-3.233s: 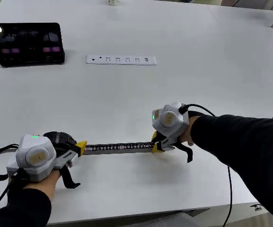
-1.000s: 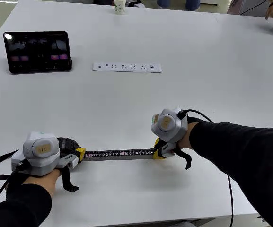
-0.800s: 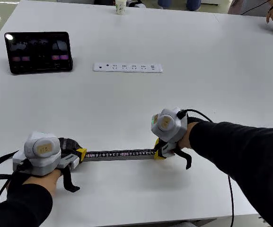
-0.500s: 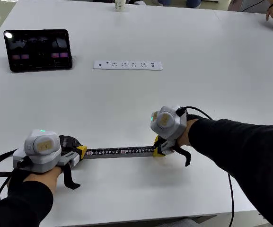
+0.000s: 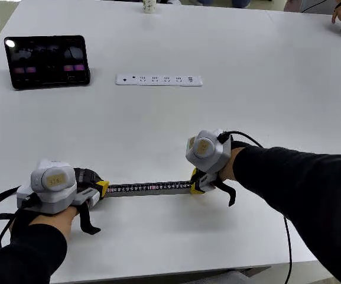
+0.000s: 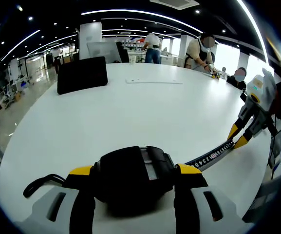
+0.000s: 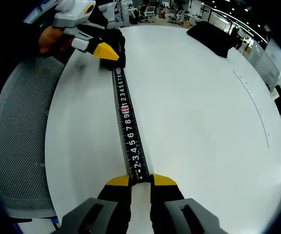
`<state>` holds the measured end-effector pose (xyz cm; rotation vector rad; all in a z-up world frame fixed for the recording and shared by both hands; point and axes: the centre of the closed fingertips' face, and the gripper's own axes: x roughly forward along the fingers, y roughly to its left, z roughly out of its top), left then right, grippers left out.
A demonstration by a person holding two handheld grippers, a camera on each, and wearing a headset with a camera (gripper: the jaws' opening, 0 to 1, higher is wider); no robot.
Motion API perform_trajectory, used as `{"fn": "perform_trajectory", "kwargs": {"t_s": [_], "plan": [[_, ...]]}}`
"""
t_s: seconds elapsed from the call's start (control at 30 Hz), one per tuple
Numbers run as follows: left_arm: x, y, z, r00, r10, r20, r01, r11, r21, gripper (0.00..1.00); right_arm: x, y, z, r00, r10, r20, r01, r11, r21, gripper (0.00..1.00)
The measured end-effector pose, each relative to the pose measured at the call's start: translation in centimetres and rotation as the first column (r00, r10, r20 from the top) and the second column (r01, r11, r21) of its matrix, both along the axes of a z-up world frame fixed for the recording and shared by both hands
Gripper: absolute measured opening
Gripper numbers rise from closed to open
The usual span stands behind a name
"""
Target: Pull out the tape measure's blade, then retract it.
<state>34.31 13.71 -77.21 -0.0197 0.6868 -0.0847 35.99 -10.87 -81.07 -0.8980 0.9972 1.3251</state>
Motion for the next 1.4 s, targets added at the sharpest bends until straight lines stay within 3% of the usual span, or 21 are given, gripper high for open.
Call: {"fn": "perform_trajectory", "kwargs": {"t_s": [1.4], "plan": [[0.12,0.05,-0.12,1.000,-0.003,-0.006,0.003,1.000,-0.005,0.61,0.06,1.00,-0.03,1.000,0.002,0.006,-0.002,1.000,-0.017,0.11]]}}
